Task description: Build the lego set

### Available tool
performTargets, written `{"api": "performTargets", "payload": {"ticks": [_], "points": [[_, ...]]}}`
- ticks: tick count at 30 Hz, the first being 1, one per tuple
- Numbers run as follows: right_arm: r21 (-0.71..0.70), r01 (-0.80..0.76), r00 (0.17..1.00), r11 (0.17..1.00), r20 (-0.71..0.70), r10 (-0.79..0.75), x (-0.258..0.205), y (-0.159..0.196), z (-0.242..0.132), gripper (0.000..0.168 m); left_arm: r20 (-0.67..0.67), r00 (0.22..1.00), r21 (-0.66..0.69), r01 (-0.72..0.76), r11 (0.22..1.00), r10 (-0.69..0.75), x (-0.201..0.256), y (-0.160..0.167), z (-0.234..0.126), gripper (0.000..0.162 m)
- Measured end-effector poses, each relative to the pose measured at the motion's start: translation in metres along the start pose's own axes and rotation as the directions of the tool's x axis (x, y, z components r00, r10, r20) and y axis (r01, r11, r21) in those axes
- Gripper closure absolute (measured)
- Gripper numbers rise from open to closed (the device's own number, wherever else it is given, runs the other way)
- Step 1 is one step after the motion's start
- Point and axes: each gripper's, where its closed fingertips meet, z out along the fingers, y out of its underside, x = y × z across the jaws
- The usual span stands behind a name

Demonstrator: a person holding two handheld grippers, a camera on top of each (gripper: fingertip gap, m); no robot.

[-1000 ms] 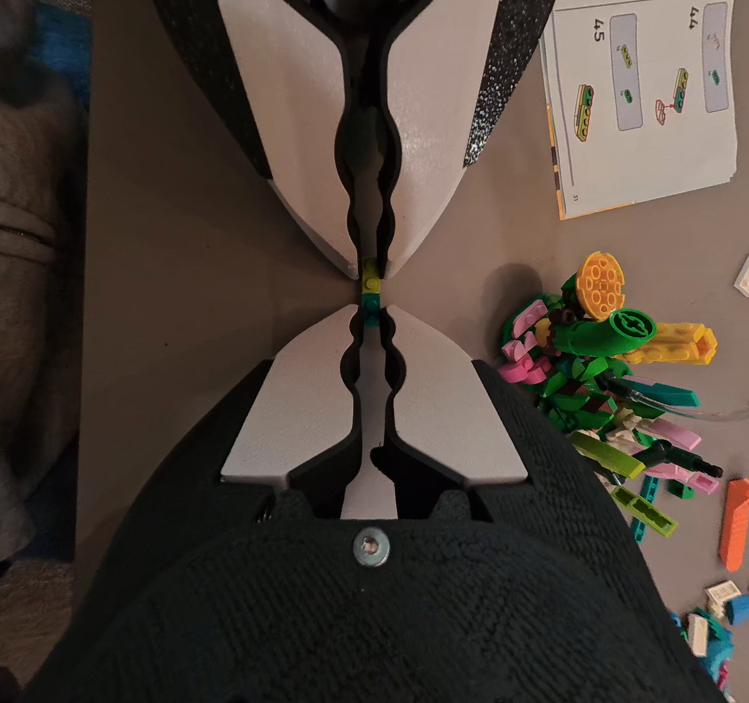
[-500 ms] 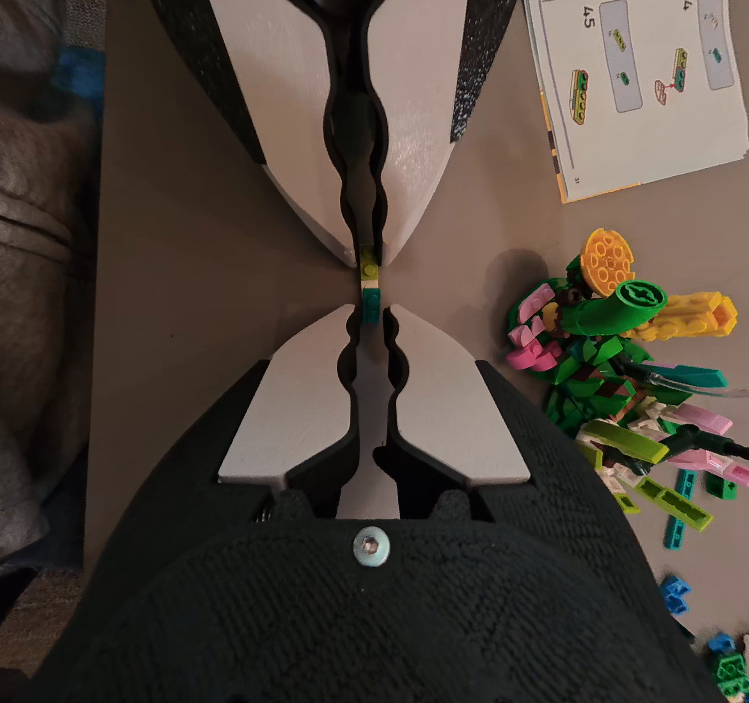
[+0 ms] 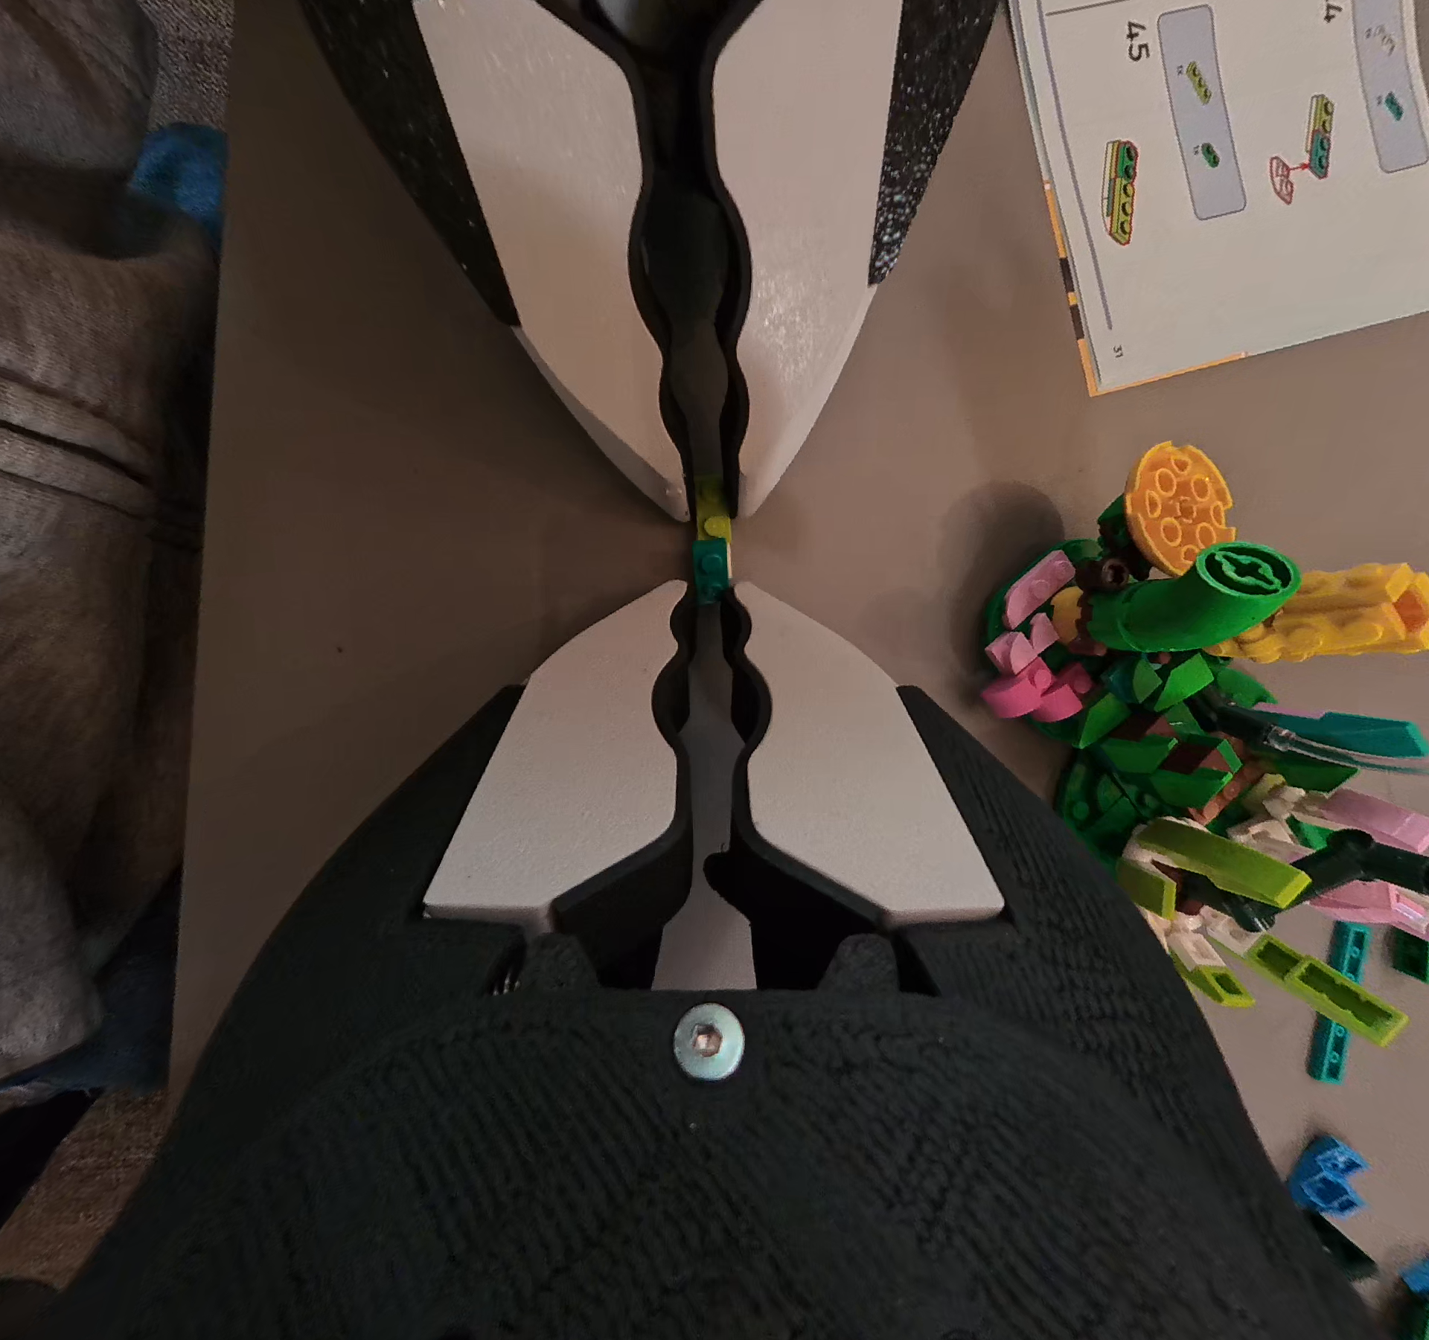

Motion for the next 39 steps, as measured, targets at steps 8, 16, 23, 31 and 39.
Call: {"api": "performTargets", "payload": {"ticks": [8, 16, 23, 31, 39], "points": [[-0.042, -0.015, 1.000, 0.999, -0.026, 0.014, 0.0026, 0.0021, 0.0010, 0.164, 0.001, 1.000, 0.000, 0.003, 1.000, -0.003, 0.0010, -0.0007, 0.0009, 0.155], [-0.051, -0.018, 0.999, 0.999, -0.030, 0.016, 0.0034, 0.0031, -0.0008, 0.163, 0.003, 1.000, -0.001, 0.005, 1.000, -0.005, 0.0005, -0.0006, 0.0012, 0.154], [-0.052, -0.020, 1.000, 0.998, -0.009, 0.019, 0.0011, 0.0047, 0.0001, 0.163, 0.006, 1.000, -0.001, 0.004, 1.000, -0.004, 0.0001, -0.0004, 0.0016, 0.154], [-0.041, -0.014, 1.000, 0.999, -0.013, 0.013, 0.0020, 0.0027, 0.0018, 0.162, 0.007, 1.000, -0.001, 0.004, 1.000, -0.004, -0.0001, -0.0003, 0.0020, 0.154], [0.046, 0.007, 0.997, 0.999, -0.076, -0.003, 0.0027, -0.0011, -0.0043, 0.154, 0.004, 1.000, -0.002, 0.012, 1.000, -0.012, -0.0004, -0.0002, 0.0026, 0.154]]}}
